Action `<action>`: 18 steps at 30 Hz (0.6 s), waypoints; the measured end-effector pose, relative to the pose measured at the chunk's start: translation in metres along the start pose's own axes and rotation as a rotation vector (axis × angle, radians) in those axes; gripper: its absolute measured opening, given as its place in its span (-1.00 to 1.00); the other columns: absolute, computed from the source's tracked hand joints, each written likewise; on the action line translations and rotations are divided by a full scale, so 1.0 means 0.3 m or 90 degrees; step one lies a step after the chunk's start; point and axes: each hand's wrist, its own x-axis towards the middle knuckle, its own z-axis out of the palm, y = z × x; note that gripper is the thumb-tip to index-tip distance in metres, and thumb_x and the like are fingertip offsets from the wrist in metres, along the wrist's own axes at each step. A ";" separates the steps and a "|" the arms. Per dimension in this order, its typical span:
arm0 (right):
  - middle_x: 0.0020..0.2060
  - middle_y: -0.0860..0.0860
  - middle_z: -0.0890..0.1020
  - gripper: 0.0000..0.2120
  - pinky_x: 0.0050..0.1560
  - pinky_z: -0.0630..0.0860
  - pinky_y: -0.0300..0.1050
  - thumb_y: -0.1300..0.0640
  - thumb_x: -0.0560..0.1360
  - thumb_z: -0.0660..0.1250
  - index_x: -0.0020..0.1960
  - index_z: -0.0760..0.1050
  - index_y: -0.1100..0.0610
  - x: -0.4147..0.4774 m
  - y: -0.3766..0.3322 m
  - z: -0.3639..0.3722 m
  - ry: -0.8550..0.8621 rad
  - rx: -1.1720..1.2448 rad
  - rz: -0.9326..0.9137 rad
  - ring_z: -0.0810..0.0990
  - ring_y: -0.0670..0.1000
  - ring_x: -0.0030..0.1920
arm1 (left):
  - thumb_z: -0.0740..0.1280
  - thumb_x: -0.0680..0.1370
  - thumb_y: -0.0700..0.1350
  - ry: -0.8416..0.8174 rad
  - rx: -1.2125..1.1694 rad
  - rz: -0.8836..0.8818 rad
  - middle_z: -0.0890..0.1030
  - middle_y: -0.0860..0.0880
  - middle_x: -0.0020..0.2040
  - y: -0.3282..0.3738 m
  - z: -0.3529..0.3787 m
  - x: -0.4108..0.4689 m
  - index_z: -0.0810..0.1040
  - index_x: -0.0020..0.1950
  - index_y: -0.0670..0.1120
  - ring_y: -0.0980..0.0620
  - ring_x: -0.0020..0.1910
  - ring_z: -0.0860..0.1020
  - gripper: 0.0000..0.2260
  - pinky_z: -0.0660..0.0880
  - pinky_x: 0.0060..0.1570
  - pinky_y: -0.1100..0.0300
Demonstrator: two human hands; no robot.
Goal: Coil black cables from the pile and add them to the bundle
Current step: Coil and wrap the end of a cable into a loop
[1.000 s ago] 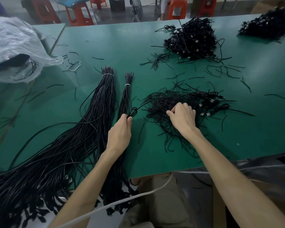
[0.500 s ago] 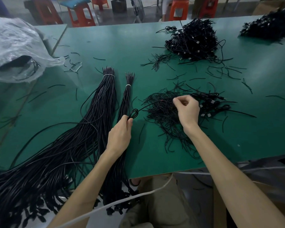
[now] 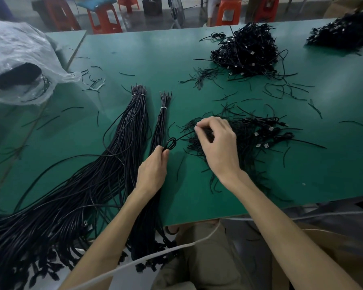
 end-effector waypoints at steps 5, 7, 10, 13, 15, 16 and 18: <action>-0.02 -0.06 0.63 -0.97 0.16 0.50 -0.05 0.18 0.60 0.40 -0.01 0.60 0.14 -0.008 0.003 0.021 -0.013 0.029 0.046 0.54 0.01 0.08 | -0.01 0.73 0.15 0.003 -0.003 -0.004 0.47 -0.06 -0.32 -0.001 -0.002 -0.001 0.24 -0.12 -0.04 -0.10 -0.38 0.42 -0.66 0.22 -0.36 0.01; -0.10 -0.09 0.62 -0.95 0.06 0.55 0.02 0.14 0.61 0.38 -0.02 0.57 0.11 -0.021 -0.001 0.029 -0.022 0.059 0.063 0.57 0.00 -0.01 | -0.01 0.73 0.14 0.005 0.009 0.002 0.47 -0.06 -0.31 -0.001 -0.001 0.000 0.26 -0.11 -0.05 -0.10 -0.37 0.44 -0.66 0.23 -0.36 0.01; -0.23 -0.12 0.64 -0.92 -0.11 0.60 0.00 0.09 0.63 0.35 -0.03 0.53 0.06 -0.049 -0.018 0.052 -0.090 0.102 0.096 0.63 -0.08 -0.20 | -0.01 0.74 0.12 0.007 0.014 0.003 0.47 -0.05 -0.31 0.002 0.000 0.002 0.27 -0.09 -0.07 -0.13 -0.35 0.46 -0.66 0.24 -0.34 -0.01; -0.30 -0.08 0.67 -0.92 -0.19 0.62 -0.12 0.11 0.62 0.38 -0.06 0.56 0.07 -0.078 -0.026 0.095 -0.170 0.168 0.179 0.65 -0.14 -0.29 | -0.01 0.73 0.12 0.004 0.021 -0.002 0.46 -0.02 -0.31 0.004 -0.002 0.003 0.28 -0.08 -0.09 -0.09 -0.36 0.44 -0.66 0.21 -0.36 -0.01; -0.32 -0.04 0.69 -0.91 -0.28 0.56 -0.26 0.14 0.60 0.41 -0.08 0.58 0.10 -0.094 -0.025 0.123 -0.186 0.217 0.248 0.62 -0.16 -0.38 | -0.01 0.73 0.12 0.005 0.023 -0.002 0.45 0.00 -0.32 0.001 -0.004 0.001 0.28 -0.08 -0.07 -0.03 -0.37 0.42 -0.67 0.18 -0.38 0.01; -0.32 -0.02 0.69 -0.91 -0.31 0.52 -0.32 0.14 0.59 0.42 -0.08 0.60 0.12 -0.099 -0.024 0.135 -0.185 0.234 0.278 0.61 -0.15 -0.41 | -0.02 0.73 0.12 0.004 0.024 -0.001 0.45 0.00 -0.32 0.001 -0.005 0.001 0.28 -0.08 -0.07 -0.02 -0.37 0.42 -0.67 0.18 -0.39 0.05; -0.32 -0.01 0.70 -0.91 -0.35 0.47 -0.35 0.13 0.58 0.43 -0.08 0.61 0.13 -0.103 -0.023 0.151 -0.185 0.254 0.323 0.59 -0.13 -0.44 | -0.02 0.73 0.14 0.001 0.026 -0.003 0.45 -0.01 -0.32 -0.001 -0.006 0.001 0.28 -0.09 -0.06 -0.01 -0.37 0.43 -0.66 0.18 -0.40 0.09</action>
